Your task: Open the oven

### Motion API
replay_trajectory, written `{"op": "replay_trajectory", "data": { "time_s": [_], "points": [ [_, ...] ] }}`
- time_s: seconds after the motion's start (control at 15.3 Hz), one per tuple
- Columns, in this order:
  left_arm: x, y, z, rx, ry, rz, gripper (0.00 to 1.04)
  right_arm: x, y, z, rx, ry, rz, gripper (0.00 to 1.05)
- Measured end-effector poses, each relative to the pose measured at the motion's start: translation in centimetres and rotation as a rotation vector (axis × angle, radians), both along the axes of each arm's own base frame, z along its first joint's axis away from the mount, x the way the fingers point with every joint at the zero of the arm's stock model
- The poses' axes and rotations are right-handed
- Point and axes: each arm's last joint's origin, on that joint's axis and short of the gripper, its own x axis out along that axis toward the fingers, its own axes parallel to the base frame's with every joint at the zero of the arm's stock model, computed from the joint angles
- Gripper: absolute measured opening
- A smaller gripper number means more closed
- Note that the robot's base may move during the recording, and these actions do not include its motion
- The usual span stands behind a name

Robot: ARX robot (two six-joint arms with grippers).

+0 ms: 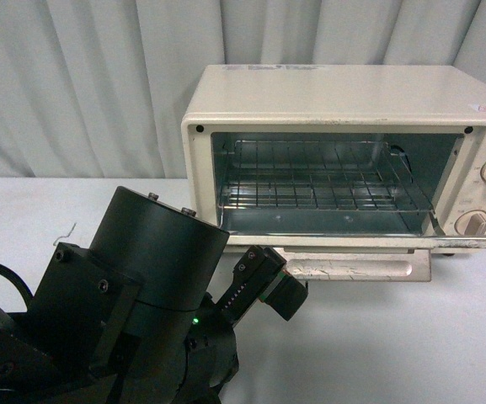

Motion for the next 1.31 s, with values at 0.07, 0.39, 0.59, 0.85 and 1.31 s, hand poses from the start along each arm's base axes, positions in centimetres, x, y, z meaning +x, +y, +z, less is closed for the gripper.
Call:
{"op": "replay_trajectory", "data": {
  "time_s": [0.07, 0.39, 0.59, 0.85, 1.31],
  "points": [
    [0.0, 0.0, 0.0, 0.000, 0.000, 0.000, 0.98, -0.1, 0.0, 0.0, 0.000, 0.000, 0.000, 0.02],
    [0.0, 0.0, 0.0, 0.000, 0.000, 0.000, 0.98, -0.4, 0.0, 0.1, 0.000, -0.010, 0.000, 0.02],
    [0.0, 0.0, 0.0, 0.000, 0.000, 0.000, 0.98, -0.8, 0.0, 0.1, 0.000, -0.011, 0.000, 0.02],
    [0.0, 0.0, 0.0, 0.000, 0.000, 0.000, 0.98, -1.3, 0.0, 0.1, 0.000, -0.008, 0.000, 0.02],
    [0.0, 0.0, 0.0, 0.000, 0.000, 0.000, 0.98, -2.5, 0.0, -0.3, 0.000, 0.001, 0.000, 0.02]
  ]
}}
